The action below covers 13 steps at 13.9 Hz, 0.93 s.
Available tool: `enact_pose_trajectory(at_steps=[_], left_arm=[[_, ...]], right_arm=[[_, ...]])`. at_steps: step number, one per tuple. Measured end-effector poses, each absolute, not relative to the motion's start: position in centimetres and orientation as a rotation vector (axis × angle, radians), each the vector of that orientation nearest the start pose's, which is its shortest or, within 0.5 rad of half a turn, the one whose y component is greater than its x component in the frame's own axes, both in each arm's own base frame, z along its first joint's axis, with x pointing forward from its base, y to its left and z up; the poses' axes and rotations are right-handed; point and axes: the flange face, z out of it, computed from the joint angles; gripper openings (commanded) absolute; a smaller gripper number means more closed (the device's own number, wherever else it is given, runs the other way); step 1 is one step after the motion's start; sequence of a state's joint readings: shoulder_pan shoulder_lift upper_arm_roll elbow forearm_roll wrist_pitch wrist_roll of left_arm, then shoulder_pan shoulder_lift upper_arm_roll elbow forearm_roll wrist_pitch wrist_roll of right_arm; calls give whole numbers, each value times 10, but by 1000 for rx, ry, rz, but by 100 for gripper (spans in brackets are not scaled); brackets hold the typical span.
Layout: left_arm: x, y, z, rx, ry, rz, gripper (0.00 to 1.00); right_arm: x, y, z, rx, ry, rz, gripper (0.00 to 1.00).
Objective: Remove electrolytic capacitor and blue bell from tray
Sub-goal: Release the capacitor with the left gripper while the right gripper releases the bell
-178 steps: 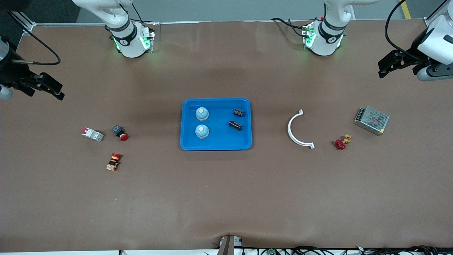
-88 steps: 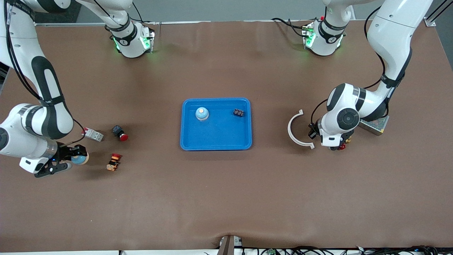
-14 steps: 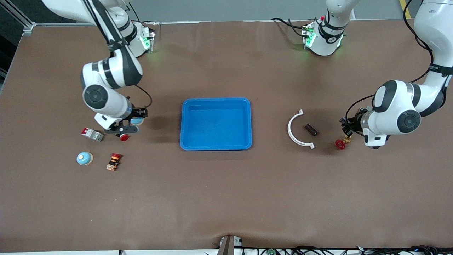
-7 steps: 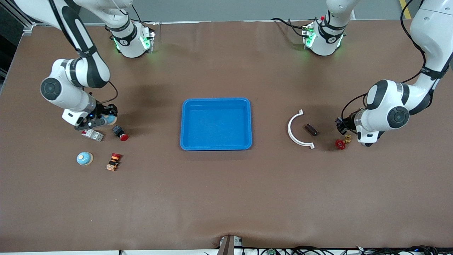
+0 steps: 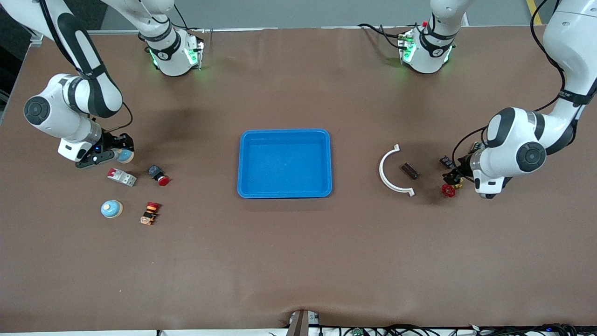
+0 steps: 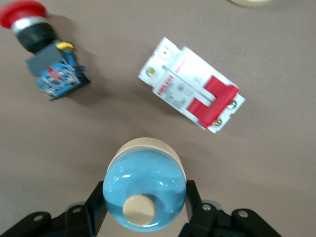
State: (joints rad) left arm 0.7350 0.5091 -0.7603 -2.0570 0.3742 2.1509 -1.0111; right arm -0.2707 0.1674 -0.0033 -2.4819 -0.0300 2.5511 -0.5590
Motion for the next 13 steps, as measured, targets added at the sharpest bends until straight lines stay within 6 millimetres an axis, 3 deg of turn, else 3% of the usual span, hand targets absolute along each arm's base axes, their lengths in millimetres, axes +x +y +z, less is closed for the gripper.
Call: enact_pose_trajectory(at_steps=[2,7,11,12,13], left_arm=[[578,-13,267,-2838,-1081,365,100],[610,-59,391,-2871,-983,327,100],[622,-70,466,-2961,-860,259,100],[624,-69,483,-2971,-851,246,100],[625,-67,499,-2980,-843,230,100]], right_arm=[[440,-125,202,-3083,-483,120,0],[427,-118,180,-3079,-491,118,0],[427,-118,175,-3085,-493,95,0],[427,-117,172,-3085,-493,94,41],[427,-117,172,-3086,-493,93,99]])
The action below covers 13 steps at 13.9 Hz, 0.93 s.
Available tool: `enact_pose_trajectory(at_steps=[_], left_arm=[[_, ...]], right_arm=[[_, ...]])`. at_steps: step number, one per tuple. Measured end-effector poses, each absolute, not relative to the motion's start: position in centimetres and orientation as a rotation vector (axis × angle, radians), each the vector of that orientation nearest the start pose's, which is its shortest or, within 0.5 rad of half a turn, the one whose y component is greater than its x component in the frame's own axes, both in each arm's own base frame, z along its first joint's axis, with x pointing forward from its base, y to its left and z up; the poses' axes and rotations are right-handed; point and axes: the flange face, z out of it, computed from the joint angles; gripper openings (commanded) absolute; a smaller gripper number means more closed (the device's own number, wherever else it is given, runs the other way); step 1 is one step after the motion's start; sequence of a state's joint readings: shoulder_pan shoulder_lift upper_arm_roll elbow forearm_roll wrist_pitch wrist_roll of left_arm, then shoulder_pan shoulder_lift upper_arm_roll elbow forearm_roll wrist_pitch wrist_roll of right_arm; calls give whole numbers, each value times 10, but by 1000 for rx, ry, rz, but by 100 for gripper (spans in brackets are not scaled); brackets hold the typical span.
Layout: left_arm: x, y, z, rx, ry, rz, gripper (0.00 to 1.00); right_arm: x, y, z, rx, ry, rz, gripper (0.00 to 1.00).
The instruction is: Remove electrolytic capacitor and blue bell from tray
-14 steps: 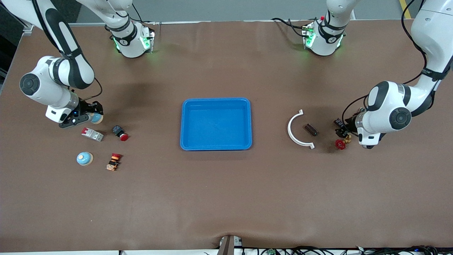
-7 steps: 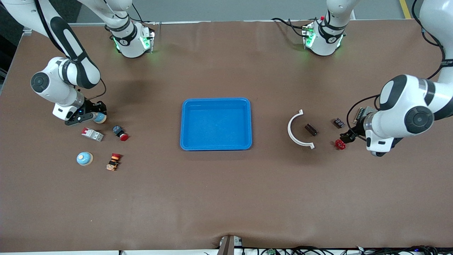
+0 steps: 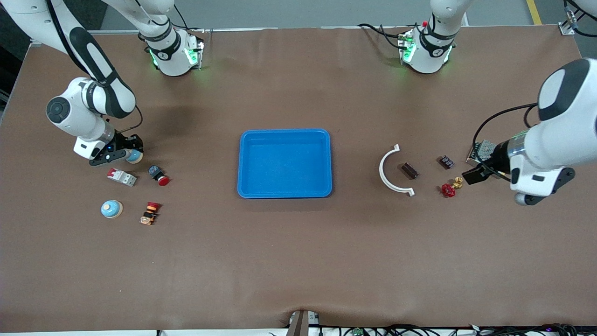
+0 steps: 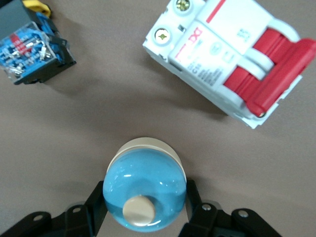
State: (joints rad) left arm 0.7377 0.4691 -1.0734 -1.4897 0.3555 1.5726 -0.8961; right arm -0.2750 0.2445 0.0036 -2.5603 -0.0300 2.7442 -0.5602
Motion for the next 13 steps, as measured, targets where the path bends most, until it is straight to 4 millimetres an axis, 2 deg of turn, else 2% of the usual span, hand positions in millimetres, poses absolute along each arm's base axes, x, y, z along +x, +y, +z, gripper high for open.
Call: enact_pose_trajectory(at_steps=[4,7,9,11,13], left_arm=[[621,-70,537,-3024,-703,156,100],[608,-86,569,-3014,-571,53,100],[600,-94,585,-2976,-460,-2,100],[591,-100,600,-2968,-394,-24,100],[581,-97,618,-2997,-371,-38,100]], right_arm=[[425,-119,169,-3084,-482,103,100],[426,-119,174,-3051,-472,209,100],[441,-118,203,-3019,-442,325,100],[467,-107,253,-3023,-380,386,100],[497,-85,306,-3053,-326,387,100]])
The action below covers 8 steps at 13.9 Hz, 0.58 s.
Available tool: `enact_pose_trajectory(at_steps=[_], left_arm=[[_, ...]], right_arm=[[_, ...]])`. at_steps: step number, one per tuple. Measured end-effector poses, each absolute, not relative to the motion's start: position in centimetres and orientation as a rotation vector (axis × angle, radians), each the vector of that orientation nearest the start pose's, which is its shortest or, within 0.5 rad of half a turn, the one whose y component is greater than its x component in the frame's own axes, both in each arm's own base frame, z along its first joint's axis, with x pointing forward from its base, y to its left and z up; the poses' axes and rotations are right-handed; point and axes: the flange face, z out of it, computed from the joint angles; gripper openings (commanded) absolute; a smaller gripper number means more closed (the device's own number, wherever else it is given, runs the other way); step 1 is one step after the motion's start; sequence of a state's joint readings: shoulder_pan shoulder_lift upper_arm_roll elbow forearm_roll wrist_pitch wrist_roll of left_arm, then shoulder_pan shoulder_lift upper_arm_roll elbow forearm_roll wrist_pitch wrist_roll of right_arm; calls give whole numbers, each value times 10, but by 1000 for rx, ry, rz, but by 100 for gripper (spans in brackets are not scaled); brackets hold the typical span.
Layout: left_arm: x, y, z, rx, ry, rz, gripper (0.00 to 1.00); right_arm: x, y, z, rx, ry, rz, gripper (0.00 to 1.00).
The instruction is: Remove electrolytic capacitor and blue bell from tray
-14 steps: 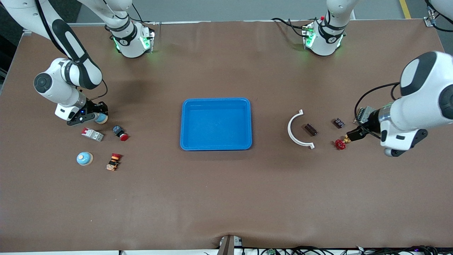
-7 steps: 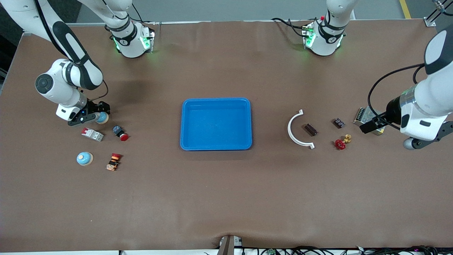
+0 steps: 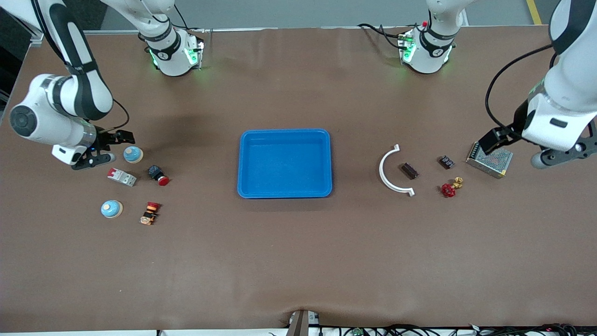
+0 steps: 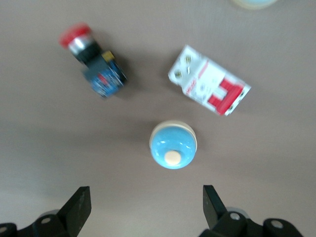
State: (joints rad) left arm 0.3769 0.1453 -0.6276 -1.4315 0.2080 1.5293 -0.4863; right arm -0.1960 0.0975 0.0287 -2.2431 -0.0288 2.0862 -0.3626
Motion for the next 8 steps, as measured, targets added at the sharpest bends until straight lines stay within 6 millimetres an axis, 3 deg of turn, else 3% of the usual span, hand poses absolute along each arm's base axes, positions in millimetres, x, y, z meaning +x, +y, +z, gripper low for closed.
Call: enact_pose_trajectory(at_steps=[3,5,8], left_arm=[[570,-71,641,-3038,-294,-57,100],[562,-53,652,-3072,-234,-65,100],[544,-39,665,-3069,-150,-57,100]], right_arm=[[536,-68,356,-3090,-236,356,100],[559,-67,366,-3099,-182,353,100],[589,-64,367,-3109,-128,339,100]])
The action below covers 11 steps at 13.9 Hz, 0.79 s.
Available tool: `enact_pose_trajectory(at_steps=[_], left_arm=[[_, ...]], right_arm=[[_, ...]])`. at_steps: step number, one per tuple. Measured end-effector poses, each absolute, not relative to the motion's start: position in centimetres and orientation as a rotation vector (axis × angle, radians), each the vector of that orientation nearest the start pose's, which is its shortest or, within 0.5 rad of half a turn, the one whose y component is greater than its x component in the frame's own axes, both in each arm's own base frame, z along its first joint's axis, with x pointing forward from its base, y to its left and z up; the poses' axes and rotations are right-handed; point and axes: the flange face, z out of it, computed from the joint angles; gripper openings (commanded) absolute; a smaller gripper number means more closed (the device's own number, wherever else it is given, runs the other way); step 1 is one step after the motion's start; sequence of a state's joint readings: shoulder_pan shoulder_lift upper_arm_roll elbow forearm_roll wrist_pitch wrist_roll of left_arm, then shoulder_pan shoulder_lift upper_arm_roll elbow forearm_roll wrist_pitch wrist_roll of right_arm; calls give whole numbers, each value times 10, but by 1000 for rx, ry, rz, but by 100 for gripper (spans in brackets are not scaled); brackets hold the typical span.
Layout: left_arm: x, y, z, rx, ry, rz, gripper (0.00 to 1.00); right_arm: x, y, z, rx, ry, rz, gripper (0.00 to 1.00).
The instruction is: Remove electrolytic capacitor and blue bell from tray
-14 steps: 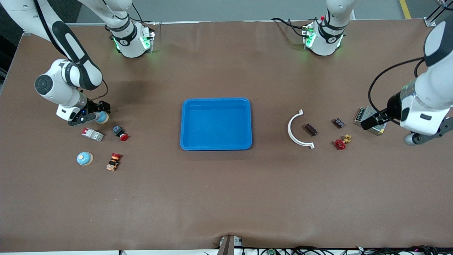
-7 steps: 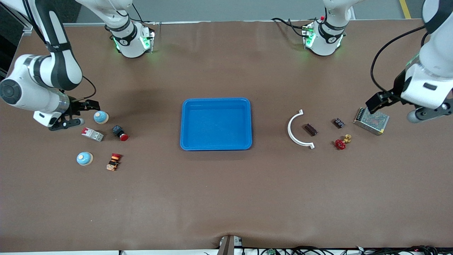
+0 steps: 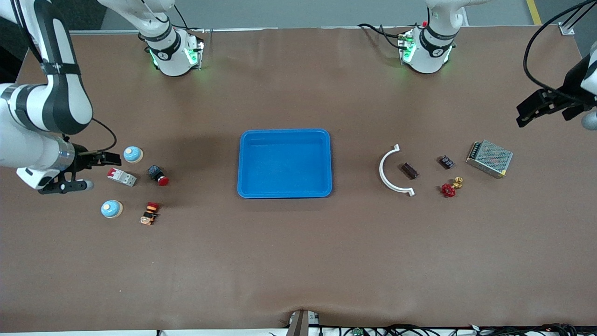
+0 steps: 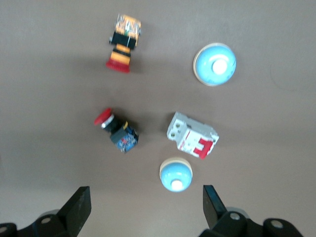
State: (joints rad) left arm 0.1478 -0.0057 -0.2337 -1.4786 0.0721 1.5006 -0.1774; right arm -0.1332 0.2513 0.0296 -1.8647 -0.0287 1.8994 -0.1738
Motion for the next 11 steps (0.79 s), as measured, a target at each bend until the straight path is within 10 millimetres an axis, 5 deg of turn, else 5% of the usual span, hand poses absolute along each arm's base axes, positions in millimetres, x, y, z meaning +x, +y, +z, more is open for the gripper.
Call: enact_pose_trajectory(at_steps=[5,11], left_arm=[[534,-32,666,-3063,-144,-21,100],[534,-28,666,-3065,-100,-19,100]], right_arm=[[615,-54,384,-3127,-70,292,100],[625,-22,477,-3139,155,262,100]])
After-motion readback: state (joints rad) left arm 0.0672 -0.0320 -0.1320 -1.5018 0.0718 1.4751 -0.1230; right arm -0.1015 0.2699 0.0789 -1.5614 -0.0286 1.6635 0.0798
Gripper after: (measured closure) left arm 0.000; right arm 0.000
